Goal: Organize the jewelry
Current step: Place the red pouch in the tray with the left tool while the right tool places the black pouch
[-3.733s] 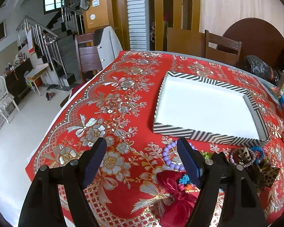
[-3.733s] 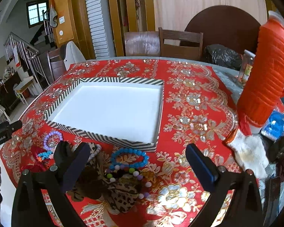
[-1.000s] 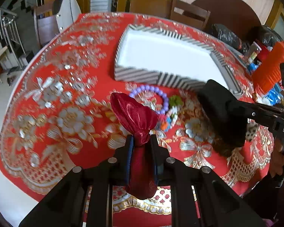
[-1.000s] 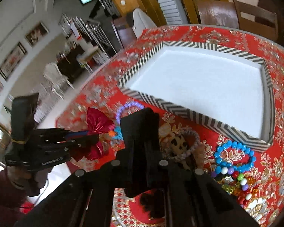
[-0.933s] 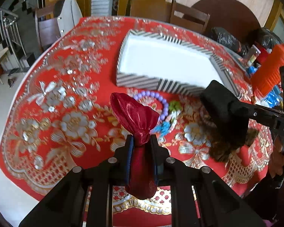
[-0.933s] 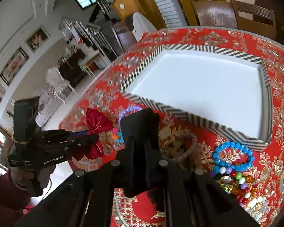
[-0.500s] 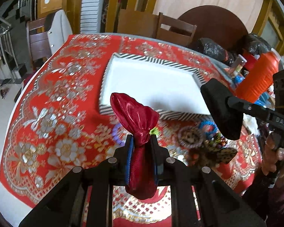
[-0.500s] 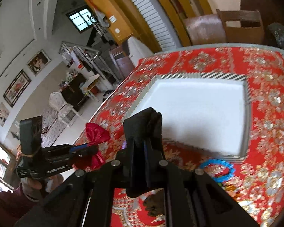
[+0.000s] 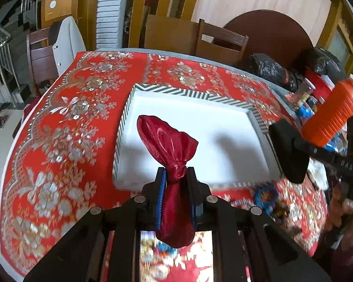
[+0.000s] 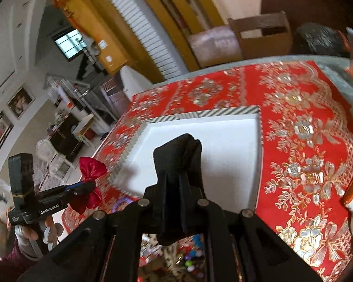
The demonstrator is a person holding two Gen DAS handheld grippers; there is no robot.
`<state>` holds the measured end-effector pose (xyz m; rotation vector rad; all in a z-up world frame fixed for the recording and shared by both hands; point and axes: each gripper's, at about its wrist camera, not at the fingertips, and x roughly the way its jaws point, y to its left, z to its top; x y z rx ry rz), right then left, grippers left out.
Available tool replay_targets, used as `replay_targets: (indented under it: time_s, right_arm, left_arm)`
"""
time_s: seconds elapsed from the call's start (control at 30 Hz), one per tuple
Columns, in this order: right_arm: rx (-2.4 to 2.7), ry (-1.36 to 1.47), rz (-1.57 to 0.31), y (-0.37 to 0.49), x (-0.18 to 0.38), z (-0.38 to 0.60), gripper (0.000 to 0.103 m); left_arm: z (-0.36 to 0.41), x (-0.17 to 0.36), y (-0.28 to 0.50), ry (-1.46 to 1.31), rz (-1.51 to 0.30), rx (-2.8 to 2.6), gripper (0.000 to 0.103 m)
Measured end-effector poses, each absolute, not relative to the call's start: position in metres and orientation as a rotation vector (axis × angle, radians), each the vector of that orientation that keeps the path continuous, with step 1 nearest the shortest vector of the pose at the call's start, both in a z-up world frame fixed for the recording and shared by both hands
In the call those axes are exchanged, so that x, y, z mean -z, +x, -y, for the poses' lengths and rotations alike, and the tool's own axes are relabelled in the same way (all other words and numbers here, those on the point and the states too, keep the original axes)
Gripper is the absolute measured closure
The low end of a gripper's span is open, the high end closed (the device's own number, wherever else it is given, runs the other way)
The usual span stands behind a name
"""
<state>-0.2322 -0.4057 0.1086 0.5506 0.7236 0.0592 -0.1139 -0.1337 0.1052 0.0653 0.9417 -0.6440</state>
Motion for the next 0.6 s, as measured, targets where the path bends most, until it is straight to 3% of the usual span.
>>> replay_targets:
  time_s: [0.47, 0.6]
  right_arm:
    - [0.119, 0.596, -0.851, -0.196, -0.036, 0.425, 0.093]
    - [0.172, 0.587, -0.890, -0.202, -0.029, 0.433, 0.084]
  left_arm:
    - [0.163, -0.042, -0.054, 0.120, -1.039, 0.534, 0.094]
    - [0.161, -0.035, -0.052, 0.124, -1.049, 0.526, 0.089]
